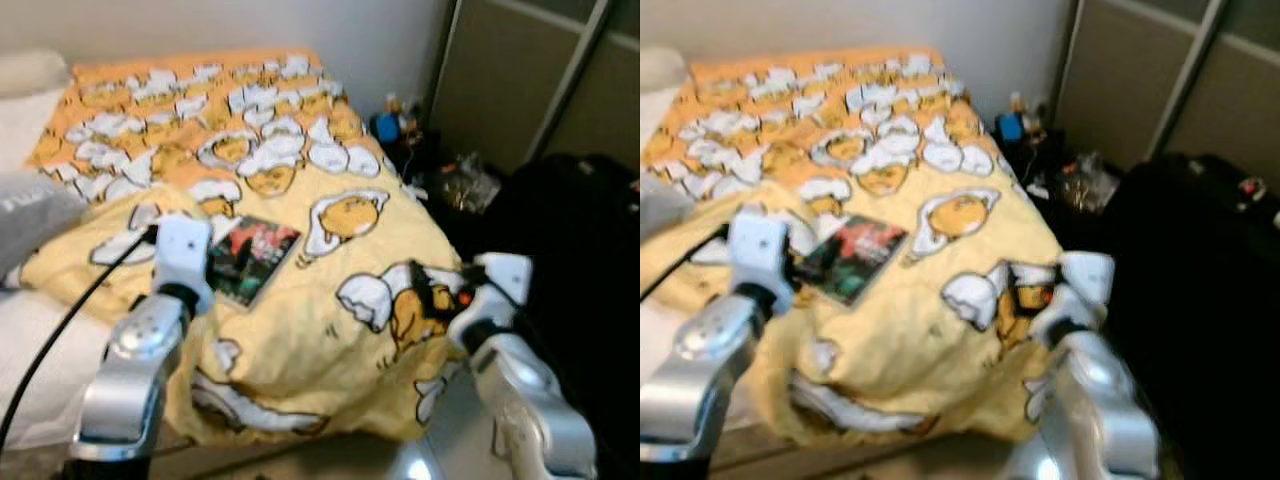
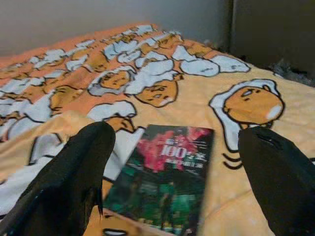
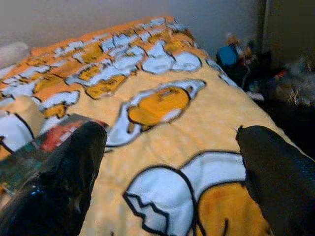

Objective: Clean up the room

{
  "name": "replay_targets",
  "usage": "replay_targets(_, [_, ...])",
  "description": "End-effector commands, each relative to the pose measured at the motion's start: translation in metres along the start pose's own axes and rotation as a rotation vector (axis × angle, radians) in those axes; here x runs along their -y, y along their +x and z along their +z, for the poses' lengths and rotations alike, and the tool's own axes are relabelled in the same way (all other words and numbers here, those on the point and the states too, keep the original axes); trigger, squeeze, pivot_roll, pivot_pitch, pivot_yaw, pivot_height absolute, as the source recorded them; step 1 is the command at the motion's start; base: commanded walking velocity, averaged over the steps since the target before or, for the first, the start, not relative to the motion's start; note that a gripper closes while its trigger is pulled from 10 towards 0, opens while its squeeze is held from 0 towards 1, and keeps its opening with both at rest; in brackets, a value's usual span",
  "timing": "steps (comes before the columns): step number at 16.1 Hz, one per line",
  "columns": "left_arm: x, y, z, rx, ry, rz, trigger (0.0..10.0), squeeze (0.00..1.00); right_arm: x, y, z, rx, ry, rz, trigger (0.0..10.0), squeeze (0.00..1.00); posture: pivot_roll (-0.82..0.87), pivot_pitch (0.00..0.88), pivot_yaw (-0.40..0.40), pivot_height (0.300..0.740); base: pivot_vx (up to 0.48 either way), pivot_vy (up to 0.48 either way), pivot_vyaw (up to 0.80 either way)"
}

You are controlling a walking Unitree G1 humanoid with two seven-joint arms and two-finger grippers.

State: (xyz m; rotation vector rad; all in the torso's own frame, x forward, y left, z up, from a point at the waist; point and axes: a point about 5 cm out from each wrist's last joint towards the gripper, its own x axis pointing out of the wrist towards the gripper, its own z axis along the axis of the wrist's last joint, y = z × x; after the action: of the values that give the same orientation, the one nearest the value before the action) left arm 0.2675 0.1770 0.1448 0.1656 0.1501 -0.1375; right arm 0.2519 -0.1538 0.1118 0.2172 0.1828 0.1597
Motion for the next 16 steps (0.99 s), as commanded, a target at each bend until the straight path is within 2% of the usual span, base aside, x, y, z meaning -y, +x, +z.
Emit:
replay_targets(1, [0.0037,0.0011,-0.0006,-0.004,-0.006,-0.006,10.0,0.00,0.0030,0.0000,0.0083,0.033,-0.012,-0.004,10.0,0.00,-0.02,0.000,0.053,0.740,0.000,0.398,0.00])
replay_targets(7, [0.0024,-0.0035,-0.0056,-0.011,-0.022,0.027,10.0,0.00,-0.0008,0.0030,0.0068,0.008,-0.047,0.028,10.0,0.00,0.00,0.000,0.008,0.740,0.000,0.394,0.00])
replay_targets(16, [0.0036,-0.0058,-0.0069,-0.021,-0.009,0.009,10.0,0.00,0.0006,-0.0022,0.0010,-0.003,-0.046,0.002,10.0,0.00,0.00,0.000,0.026,0.740,0.000,0.395,0.00])
